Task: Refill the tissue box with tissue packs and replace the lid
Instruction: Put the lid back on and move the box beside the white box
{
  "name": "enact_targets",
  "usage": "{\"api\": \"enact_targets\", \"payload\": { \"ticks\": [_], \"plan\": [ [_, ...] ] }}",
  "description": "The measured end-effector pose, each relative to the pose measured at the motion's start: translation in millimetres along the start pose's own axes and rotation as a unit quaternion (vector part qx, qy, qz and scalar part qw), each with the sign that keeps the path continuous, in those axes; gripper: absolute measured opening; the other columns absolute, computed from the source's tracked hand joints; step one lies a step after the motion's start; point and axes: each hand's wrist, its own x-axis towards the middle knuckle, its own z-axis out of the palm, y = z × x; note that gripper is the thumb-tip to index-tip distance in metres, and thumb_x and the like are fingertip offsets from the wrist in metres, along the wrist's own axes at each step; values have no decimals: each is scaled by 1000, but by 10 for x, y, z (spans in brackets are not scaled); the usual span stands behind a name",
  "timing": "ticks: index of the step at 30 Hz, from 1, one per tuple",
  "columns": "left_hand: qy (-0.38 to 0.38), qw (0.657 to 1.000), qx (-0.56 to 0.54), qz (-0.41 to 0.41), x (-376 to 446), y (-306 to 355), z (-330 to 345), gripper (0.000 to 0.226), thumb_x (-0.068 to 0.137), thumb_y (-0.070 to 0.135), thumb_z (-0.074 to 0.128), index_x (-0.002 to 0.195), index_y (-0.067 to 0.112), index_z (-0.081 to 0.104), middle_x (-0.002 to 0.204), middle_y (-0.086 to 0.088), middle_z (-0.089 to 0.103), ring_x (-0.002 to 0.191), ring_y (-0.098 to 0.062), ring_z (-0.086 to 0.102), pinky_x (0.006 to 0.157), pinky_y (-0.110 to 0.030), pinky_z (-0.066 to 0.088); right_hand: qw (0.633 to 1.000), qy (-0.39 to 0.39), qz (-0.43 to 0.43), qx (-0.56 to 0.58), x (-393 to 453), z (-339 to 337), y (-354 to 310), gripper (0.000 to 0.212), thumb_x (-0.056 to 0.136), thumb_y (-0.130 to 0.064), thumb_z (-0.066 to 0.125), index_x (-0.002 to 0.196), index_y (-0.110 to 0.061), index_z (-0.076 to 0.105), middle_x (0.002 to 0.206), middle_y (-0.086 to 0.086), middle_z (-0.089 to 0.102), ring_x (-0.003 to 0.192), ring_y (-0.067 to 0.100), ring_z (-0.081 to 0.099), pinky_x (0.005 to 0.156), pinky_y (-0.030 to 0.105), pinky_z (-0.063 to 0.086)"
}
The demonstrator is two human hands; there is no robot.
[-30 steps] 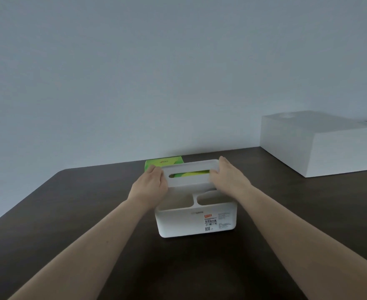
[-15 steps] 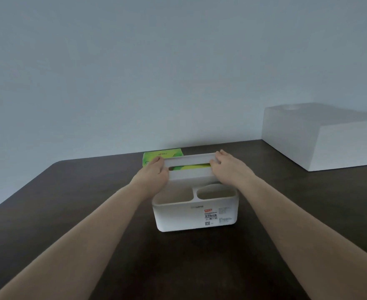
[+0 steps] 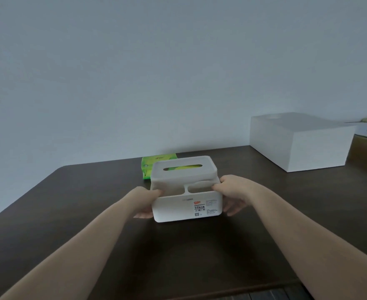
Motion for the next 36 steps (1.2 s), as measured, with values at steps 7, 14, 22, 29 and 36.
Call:
{"api": "enact_targets", "payload": {
  "ticks": [7, 14, 22, 29, 36],
  "plan": [
    [63, 998, 20, 5, 90, 83, 46, 16, 92, 3, 49, 77, 5, 53, 85, -18, 65, 68, -30, 68, 59, -36, 62, 997, 47, 4, 61, 11, 70, -24, 17, 97, -4, 37, 108, 3, 49, 99, 24, 65, 64, 32, 67, 54, 31, 60],
    [64, 997, 12, 49, 280, 323, 340, 17, 88, 1, 40, 82, 0, 55, 74, -16, 62, 61, -31, 65, 46, -27, 56, 982, 153, -53, 100, 321, -191, 62, 23, 88, 5, 51, 68, -6, 47, 103, 27, 64, 76, 31, 71, 59, 35, 62],
    [66, 991, 40, 106, 810, 903, 957, 32, 93, 4, 47, 62, 13, 42, 70, -7, 54, 56, -20, 59, 49, -25, 57, 961, 243, -11, 133, 769, -772, 391, 20, 89, 1, 45, 69, -2, 50, 73, 17, 59, 50, 34, 69, 39, 30, 52],
    [51, 990, 43, 121, 1304, 1375, 1343, 23, 86, 7, 42, 68, 2, 54, 71, -21, 64, 81, -45, 73, 78, -52, 61, 934, 301, -10, 192, 1274, -1180, 544, 16, 85, -12, 53, 86, 3, 58, 66, 12, 62, 56, 38, 72, 71, 53, 61],
    [24, 988, 41, 147, 1675, 1694, 1653, 20, 83, 6, 40, 73, -1, 55, 82, -24, 66, 86, -45, 73, 83, -51, 60, 919, 347, 6, 187, 1639, -1458, 651, 20, 87, -14, 53, 68, -6, 54, 72, 10, 63, 59, 35, 73, 73, 47, 62]
  ]
}}
